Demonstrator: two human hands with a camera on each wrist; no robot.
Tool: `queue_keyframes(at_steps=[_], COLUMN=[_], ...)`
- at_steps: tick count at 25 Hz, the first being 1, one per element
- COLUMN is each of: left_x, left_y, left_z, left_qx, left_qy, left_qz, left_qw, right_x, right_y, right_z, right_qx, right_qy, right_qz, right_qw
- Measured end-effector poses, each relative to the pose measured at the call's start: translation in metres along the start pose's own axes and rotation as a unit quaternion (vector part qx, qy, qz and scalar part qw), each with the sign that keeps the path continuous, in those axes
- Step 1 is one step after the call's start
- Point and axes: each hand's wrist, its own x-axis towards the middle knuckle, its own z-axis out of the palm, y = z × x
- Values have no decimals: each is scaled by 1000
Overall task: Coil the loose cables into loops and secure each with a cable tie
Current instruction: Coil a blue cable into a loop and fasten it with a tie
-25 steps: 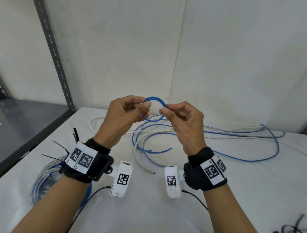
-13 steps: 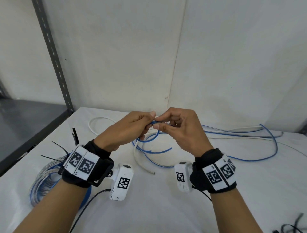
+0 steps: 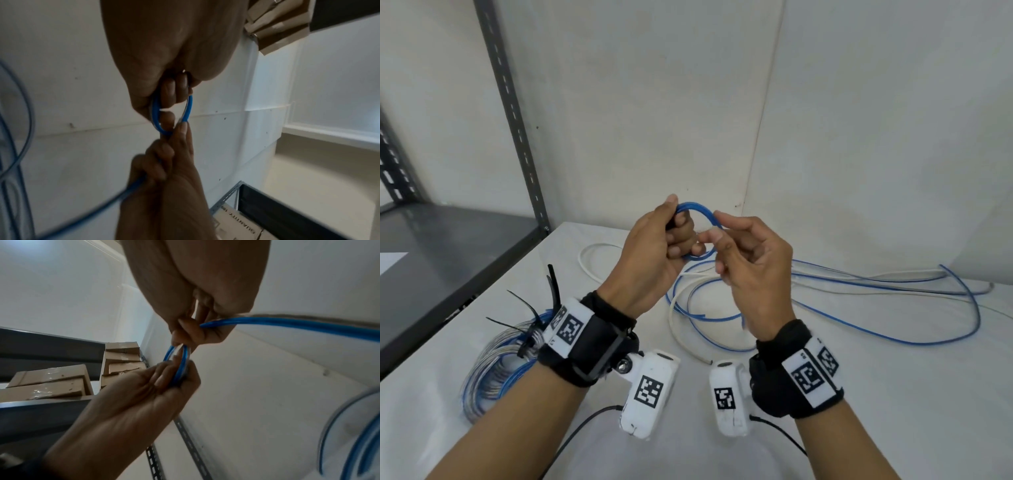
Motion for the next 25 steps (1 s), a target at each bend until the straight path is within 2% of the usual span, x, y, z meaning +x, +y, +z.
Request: queue_keyframes(at_steps=[1,3,5,7,8,10,12,14,18,25], left_x=[2,2,-2,-4,-4,0,2,2,0,-4], left_y=[0,0,-3,-7,-8,-5,2,7,7,2], left_z=[-2,-3,-4,-3,-3,-5,-6,-5,-3,8], left_qx=[32,159,295,359,352,285,176,66,-19,-80], left_qy=[-4,-19,-51,-67,-60,-28,5,18,39,48], left_qz=[-5,-13,-23,-15,-5,13,6,-3,14,30], left_qw=[999,987,954,931,934,958,984,998,999,995], right_x=[3,10,11,11,11,12,14,13,3,-2], right_y=[-1,-5,-8,-8,-7,-6,-6,-6,0,3], right_z=[-7,-24,-34,-35,-35,-36,-37,-32,-8,3], right_qx=[-13,-88,-176,-225,-231,-212,-155,-76,9,42], right_qy=[-7,-59,-133,-159,-149,-98,-55,-24,-11,29], right_qz=[-14,-41,-57,-65,-70,-74,-52,-22,20,30], right_qw=[1000,994,974,959,959,969,985,997,1000,998])
